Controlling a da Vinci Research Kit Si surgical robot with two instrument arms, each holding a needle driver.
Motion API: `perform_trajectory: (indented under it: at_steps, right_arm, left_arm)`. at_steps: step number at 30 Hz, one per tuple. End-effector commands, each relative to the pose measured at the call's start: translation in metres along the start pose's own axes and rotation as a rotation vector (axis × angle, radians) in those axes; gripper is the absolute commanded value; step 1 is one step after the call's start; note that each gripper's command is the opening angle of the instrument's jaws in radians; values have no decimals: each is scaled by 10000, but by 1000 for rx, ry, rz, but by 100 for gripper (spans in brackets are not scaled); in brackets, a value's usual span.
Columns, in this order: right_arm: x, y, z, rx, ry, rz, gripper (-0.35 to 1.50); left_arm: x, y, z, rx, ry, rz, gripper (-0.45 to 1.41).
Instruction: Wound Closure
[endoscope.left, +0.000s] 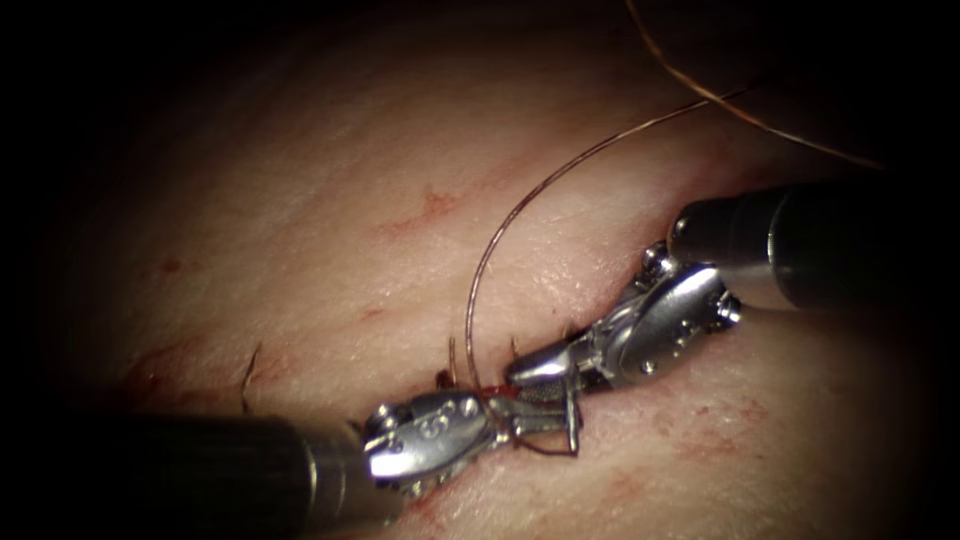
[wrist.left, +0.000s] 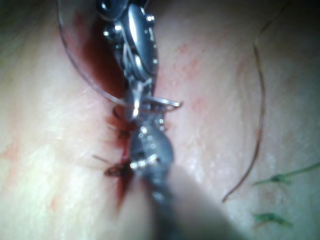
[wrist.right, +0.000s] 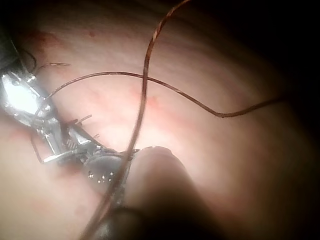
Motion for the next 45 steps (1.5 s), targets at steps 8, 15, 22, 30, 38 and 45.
perform_trajectory:
  at_steps: [8,15,22,30,38,45]
  right_arm:
    - [-10,-10,-4,-58,26,38,-35]
    - [-15,-13,-8,-76,33,63,-35]
    - [-9,0,-13,-84,40,74,-35]
    - [0,31,-21,-102,50,93,-35]
    - [-19,10,1,-85,67,107,-35]
    - [-33,-9,3,-123,94,310,-35]
  left_arm:
    - [-13,-1,13,25,-7,3,2]
    - [-22,-4,5,25,-30,-1,2]
    - [-22,-6,6,30,-32,-7,2]
    - [-21,-7,8,31,-32,-8,2]
    - [-21,-7,8,31,-32,-8,2]
    - [-21,-8,8,31,-32,-8,2]
